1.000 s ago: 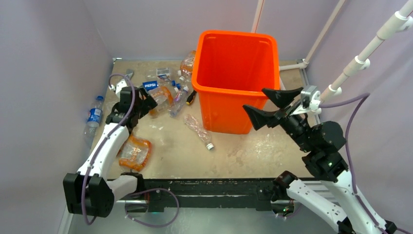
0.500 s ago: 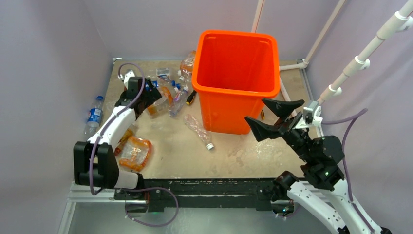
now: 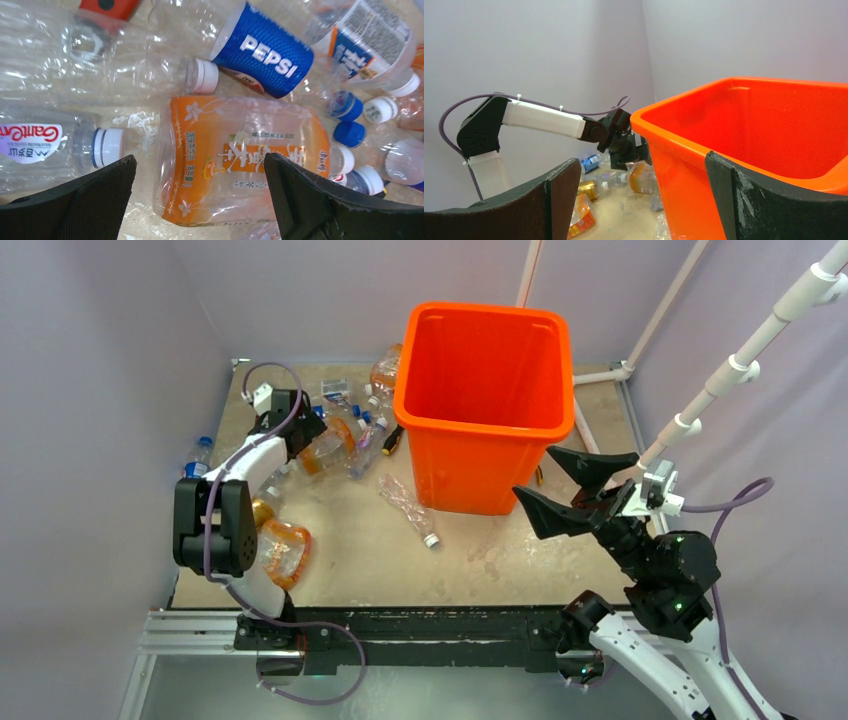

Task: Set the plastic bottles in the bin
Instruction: Move the plastic bottle to the center of the board.

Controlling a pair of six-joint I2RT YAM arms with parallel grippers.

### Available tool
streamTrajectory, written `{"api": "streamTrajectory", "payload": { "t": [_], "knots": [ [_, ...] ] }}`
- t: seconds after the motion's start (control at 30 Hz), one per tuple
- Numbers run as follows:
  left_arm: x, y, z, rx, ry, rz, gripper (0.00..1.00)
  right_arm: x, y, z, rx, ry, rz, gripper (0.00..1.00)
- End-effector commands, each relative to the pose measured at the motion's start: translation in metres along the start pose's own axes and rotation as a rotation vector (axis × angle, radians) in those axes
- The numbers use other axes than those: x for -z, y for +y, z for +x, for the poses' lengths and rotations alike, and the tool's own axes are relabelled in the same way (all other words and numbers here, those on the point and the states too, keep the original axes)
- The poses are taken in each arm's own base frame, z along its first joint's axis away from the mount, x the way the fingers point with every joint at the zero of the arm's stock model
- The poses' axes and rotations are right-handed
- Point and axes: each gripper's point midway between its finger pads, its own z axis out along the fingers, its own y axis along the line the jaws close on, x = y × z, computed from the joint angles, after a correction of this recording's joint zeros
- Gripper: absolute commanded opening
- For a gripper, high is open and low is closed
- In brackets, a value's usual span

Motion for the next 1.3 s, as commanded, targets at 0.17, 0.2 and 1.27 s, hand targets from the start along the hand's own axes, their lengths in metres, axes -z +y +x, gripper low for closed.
{"api": "streamTrajectory", "payload": {
  "t": [0.17,0.2,1.27],
  "knots": [
    [-0.004,-0.012,0.044,0.106,0.114,0.141,0.82,-0.001,0.002,-0.007,-0.005,-0.030,-0.009,0.99],
    [-0.001,-0.013,0.048,0.117,0.126,0.161,0.78,-0.001,0.002,-0.006,-0.008,-0.028,-0.010,0.99],
    [0.052,-0.042,0.031,-0.639,0.171,0.218,0.99,-0.007,0.000,0.006,-0.004,0.015,-0.010,0.99]
  ]
}}
